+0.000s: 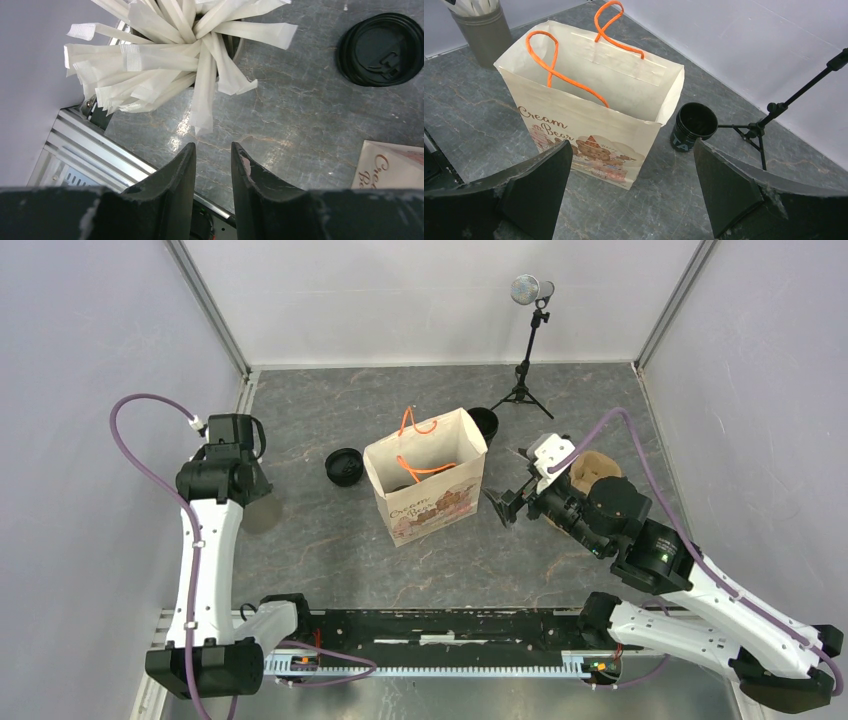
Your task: Pack the takeout coffee
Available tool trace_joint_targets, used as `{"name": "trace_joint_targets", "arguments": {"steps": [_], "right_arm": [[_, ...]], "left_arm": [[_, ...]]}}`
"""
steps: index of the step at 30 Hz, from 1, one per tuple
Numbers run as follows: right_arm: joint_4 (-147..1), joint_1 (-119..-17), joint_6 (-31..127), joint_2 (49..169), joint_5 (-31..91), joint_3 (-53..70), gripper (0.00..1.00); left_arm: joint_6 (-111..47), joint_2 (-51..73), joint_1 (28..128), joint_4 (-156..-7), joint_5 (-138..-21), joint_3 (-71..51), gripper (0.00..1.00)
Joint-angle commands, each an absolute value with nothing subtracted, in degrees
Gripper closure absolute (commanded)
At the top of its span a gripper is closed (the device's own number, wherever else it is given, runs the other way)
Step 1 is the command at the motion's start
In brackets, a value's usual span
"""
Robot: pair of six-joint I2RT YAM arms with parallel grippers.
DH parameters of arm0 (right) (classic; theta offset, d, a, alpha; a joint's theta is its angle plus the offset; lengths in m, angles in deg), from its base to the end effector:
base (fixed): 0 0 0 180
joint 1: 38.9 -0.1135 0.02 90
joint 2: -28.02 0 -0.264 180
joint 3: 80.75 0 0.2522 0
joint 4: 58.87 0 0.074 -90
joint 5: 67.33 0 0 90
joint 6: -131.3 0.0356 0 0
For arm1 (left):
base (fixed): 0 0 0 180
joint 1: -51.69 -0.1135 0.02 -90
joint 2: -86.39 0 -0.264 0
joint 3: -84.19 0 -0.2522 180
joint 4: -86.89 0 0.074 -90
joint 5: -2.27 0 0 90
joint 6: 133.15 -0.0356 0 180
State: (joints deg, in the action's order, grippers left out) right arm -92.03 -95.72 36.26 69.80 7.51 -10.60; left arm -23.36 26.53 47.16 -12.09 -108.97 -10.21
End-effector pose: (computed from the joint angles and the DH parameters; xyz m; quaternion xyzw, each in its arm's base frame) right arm 0.0915 0.1230 0.4002 -0.2984 0.6718 0.2057 0.6461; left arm 0.1741 0.0267 0.3632 -0.2514 0.9055 0.1354 0.3140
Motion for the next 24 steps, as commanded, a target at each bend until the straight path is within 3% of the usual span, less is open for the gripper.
{"name": "trace_joint_targets", "arguments": {"steps": [1, 18, 24], "right_arm": [[-90.52, -95.51, 35.32, 69.1, 5.93, -10.1, 0.02], [-93.46, -95.51, 34.18, 66.81, 3.1, -10.95, 0.02], [-92.93, -95.51, 33.65, 67.46, 3.12, -11.34, 0.02]], "left_arm": [[-24.55, 26.44, 46.8, -15.25, -112.69, -12.0, 0.61], [-26.01, 23.39, 46.08, -21.34, -114.1, -13.78, 0.66], [-26.25, 23.57, 46.06, -20.95, -113.22, -13.3, 0.73]]}}
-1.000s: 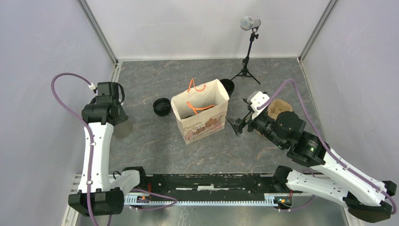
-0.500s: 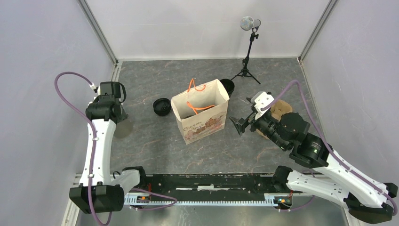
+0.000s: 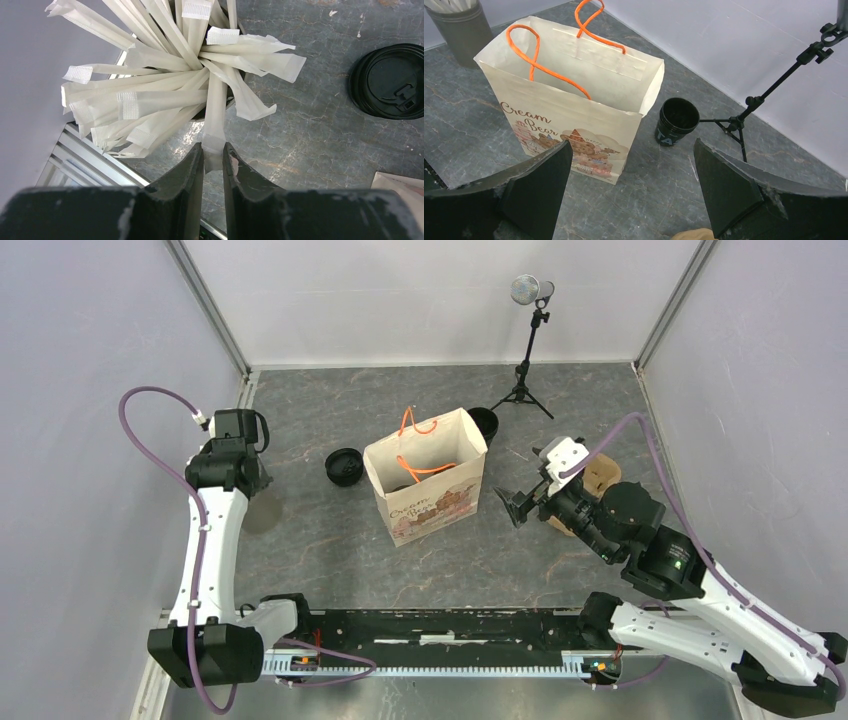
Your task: Pack the takeout coffee
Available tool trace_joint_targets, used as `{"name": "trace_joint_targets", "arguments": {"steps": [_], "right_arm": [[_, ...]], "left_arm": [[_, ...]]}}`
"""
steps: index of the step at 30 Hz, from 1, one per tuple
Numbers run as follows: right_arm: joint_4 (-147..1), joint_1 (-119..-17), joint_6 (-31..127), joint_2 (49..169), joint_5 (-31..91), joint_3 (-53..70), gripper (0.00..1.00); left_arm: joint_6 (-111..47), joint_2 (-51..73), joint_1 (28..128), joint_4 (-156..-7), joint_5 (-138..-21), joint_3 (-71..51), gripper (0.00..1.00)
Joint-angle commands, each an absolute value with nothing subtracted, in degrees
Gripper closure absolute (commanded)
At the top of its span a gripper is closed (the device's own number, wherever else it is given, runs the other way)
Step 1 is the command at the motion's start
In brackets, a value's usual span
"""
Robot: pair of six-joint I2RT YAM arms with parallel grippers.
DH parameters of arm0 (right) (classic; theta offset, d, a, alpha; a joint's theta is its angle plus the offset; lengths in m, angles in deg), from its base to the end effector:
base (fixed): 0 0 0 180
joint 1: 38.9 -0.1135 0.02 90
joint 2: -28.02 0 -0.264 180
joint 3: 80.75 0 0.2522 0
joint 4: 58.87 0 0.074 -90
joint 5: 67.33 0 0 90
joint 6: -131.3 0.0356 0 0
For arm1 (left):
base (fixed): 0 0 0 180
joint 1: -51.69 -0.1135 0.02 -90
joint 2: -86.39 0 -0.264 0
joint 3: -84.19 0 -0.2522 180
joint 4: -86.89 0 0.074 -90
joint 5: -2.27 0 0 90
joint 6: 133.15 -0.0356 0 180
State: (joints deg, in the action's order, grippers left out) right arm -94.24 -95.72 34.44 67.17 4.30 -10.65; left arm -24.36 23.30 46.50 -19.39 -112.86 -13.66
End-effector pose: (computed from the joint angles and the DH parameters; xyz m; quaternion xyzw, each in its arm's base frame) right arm 0.0855 0.1102 0.4016 -0.2901 0.6726 0.1770 0.6573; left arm 0.1981 0.0332 0.3446 -0.2578 0.8960 0.1707 0.3187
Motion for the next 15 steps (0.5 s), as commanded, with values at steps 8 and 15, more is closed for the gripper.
{"name": "trace_joint_targets", "arguments": {"steps": [8, 15], "right_arm": [[-92.78, -95.51, 32.33, 68.19, 3.07, -10.8, 0.02], [-91.81, -95.56, 32.51, 67.93, 3.63, -11.0, 0.02]], "left_arm": [[-26.59, 23.89, 46.07, -19.87, -112.74, -13.23, 0.86], [-25.01, 25.2, 46.08, -12.99, -112.1, -7.49, 0.97]]}}
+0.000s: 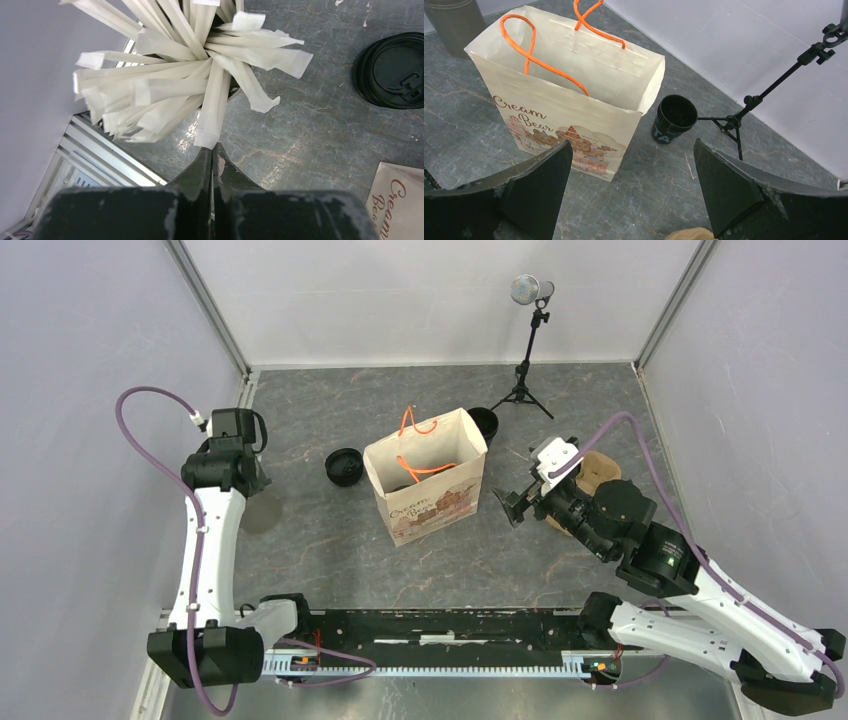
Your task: Pack the takeout coffee
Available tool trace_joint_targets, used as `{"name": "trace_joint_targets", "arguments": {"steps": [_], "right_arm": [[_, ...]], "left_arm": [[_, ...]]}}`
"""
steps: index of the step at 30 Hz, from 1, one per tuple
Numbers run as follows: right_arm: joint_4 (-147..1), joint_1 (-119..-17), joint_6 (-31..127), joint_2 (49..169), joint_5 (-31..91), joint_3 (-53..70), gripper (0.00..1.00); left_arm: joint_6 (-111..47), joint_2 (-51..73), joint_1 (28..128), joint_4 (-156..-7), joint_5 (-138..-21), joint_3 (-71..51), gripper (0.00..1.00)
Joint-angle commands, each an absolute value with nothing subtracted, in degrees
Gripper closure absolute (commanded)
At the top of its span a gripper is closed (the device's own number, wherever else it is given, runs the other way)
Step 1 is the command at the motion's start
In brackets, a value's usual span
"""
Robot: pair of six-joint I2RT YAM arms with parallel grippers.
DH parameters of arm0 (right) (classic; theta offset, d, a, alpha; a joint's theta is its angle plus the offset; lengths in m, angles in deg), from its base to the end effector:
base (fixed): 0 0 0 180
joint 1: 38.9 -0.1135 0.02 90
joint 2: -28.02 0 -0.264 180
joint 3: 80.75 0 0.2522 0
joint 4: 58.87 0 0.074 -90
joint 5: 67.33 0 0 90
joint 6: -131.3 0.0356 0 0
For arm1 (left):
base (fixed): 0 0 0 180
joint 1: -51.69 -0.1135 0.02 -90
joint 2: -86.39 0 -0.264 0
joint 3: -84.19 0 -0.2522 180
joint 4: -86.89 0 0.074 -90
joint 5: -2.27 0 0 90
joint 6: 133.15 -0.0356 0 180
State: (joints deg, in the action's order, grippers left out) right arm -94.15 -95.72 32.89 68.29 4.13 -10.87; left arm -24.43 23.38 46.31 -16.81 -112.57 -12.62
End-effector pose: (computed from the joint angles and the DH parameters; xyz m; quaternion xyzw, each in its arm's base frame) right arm 0.0889 0.1152 0.3981 -0.3032 0.6745 0.1627 0.6532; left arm 0.1939 0.0333 0.3475 -0.2563 0.9006 0.1713 0.3065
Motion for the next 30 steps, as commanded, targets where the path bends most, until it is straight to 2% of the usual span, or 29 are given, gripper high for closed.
{"name": "trace_joint_targets", "arguments": {"steps": [1, 17, 22, 30], "right_arm": [[-91.51, -95.51, 32.51, 68.13, 3.78, -11.0, 0.02], [-90.47, -95.51, 34.18, 71.68, 5.12, -6.84, 0.02], [-90.1, -95.51, 34.83, 73.13, 5.18, -5.49, 0.02], [-90.03, -95.51, 35.75, 71.09, 5.43, -6.51, 0.02]], "left_arm": [[-24.96, 25.21, 46.08, -11.77, -112.12, -6.63, 0.97], [-27.66, 28.85, 46.08, -0.44, -107.17, 7.63, 0.96], [-28.37, 30.49, 46.16, -3.27, -106.9, 4.98, 0.9], [-28.74, 29.65, 46.55, -5.43, -107.79, 0.34, 0.91]]}}
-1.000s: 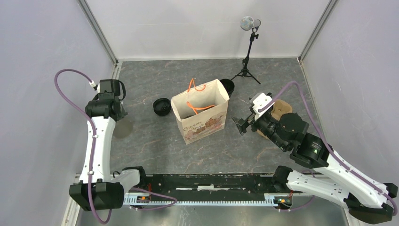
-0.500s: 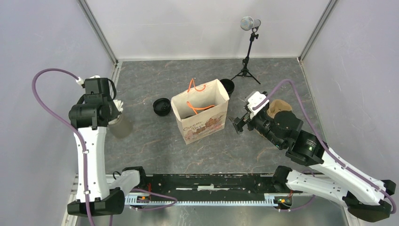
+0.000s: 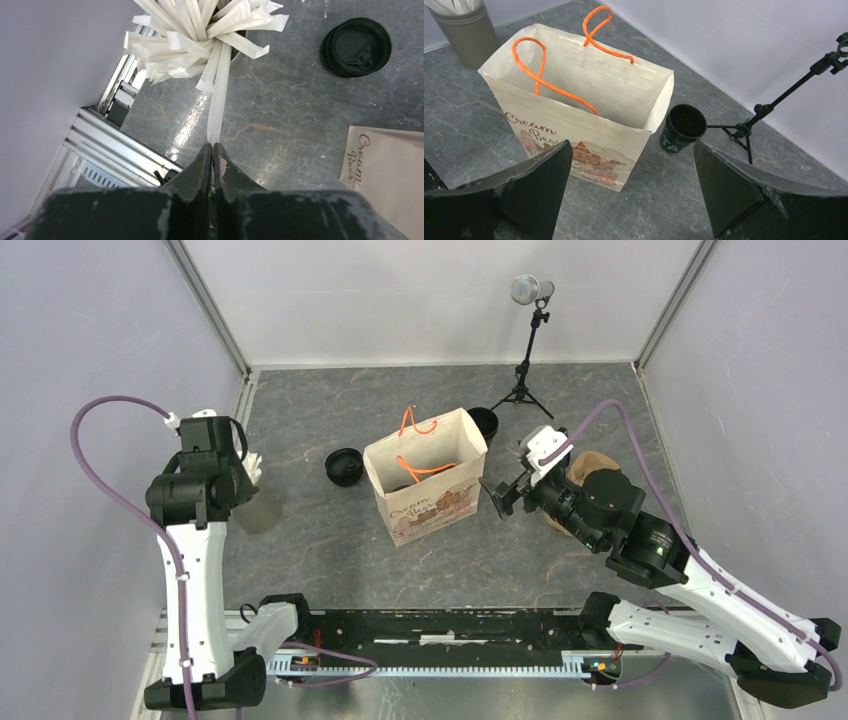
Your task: Pack the takeout coffee
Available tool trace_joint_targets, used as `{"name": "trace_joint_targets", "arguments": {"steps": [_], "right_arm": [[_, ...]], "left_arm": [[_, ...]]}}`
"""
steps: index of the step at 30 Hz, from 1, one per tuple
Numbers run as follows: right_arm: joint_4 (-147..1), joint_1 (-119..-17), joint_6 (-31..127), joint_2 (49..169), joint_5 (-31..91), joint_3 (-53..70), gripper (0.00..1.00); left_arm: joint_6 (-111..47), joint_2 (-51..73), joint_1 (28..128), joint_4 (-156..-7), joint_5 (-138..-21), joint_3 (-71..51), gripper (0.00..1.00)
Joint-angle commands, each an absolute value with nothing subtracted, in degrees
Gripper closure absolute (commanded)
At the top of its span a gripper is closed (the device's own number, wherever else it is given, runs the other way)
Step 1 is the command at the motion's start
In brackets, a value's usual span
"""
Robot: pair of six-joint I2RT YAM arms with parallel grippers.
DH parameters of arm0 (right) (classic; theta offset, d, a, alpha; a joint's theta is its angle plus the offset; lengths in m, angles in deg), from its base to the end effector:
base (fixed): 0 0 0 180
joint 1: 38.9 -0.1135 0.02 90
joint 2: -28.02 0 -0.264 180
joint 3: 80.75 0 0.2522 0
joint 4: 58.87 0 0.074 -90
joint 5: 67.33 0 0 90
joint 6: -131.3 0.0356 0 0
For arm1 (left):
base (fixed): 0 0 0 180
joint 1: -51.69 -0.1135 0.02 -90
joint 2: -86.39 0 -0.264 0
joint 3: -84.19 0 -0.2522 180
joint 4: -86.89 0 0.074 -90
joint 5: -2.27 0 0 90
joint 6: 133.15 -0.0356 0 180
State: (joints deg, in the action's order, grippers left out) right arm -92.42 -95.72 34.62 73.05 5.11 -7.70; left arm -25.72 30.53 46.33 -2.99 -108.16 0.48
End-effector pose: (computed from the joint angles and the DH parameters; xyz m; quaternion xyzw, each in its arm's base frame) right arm 0.0985 0.1310 0.4084 -0.2978 0.6762 0.1791 0.6496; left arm 0.1315 0.0248 0.4137 -0.2424 0.8936 0.1299 0.3547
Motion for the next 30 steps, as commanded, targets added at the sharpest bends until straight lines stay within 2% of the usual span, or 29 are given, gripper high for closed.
{"name": "trace_joint_targets", "arguments": {"steps": [1, 5, 14, 20, 27, 30], "right_arm": [[-89.75, -95.53, 35.76, 70.23, 5.14, -7.4, 0.02], [-89.26, -95.53, 36.11, 67.48, 4.07, -9.78, 0.02], [-87.7, -95.53, 35.35, 66.51, 2.34, -10.9, 0.02], [-86.02, -95.5, 35.93, 67.89, 2.15, -10.39, 0.02], [-86.69, -95.51, 35.85, 71.46, 2.5, -6.58, 0.02], [-87.6, -95.5, 35.76, 72.4, 2.33, -4.89, 0.02]], "left_arm": [[-29.05, 29.3, 46.51, -5.18, -107.41, 1.39, 0.94], [-29.48, 26.14, 46.45, -0.55, -105.72, 10.06, 0.97], [-32.62, 20.34, 46.44, 14.8, -100.26, 32.93, 0.98], [-34.3, 21.69, 46.42, 14.92, -95.3, 42.37, 0.98], [-26.4, 23.65, 46.44, 6.88, -86.52, 43.58, 0.98], [-23.11, 25.81, 46.42, 0.3, -76.82, 40.31, 0.98]]}}
